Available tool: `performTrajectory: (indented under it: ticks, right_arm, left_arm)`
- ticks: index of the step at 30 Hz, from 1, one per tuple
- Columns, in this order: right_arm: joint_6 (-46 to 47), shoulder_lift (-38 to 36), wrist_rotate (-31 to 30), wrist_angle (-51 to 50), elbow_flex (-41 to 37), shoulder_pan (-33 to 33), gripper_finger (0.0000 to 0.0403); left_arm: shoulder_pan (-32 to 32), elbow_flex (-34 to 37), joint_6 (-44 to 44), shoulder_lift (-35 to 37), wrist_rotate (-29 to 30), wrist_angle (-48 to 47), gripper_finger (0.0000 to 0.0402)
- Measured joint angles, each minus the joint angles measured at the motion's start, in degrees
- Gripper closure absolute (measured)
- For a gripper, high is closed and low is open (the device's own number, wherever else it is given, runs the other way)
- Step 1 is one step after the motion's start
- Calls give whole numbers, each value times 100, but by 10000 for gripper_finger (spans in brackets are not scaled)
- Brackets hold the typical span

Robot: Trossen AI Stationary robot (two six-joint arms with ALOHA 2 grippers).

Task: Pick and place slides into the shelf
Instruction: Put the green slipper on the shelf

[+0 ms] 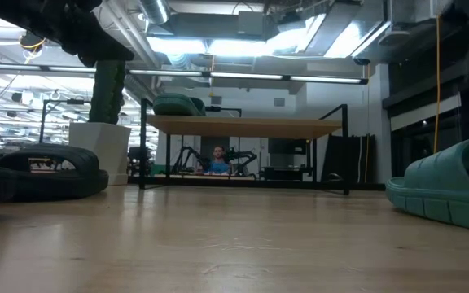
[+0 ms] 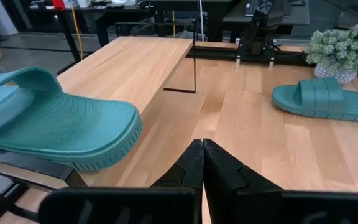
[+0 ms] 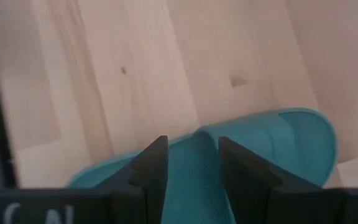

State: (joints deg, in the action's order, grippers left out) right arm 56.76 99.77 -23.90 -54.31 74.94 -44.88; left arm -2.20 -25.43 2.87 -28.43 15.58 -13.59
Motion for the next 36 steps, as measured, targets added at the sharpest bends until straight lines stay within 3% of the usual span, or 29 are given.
performTrajectory:
  ticks: [8,29,36]
  right_arm:
    - [2,490,346,-157,0,85,262]
    - [374,490,1092,-380,2,426,262]
    - [316,487,1102,-667,420,422,262]
  left_arm:
    - [0,0,0,1,-1,-14,401]
    - [-1,0,0,1,-1,-306,401]
    - [0,0,7,-1,0,-377,401]
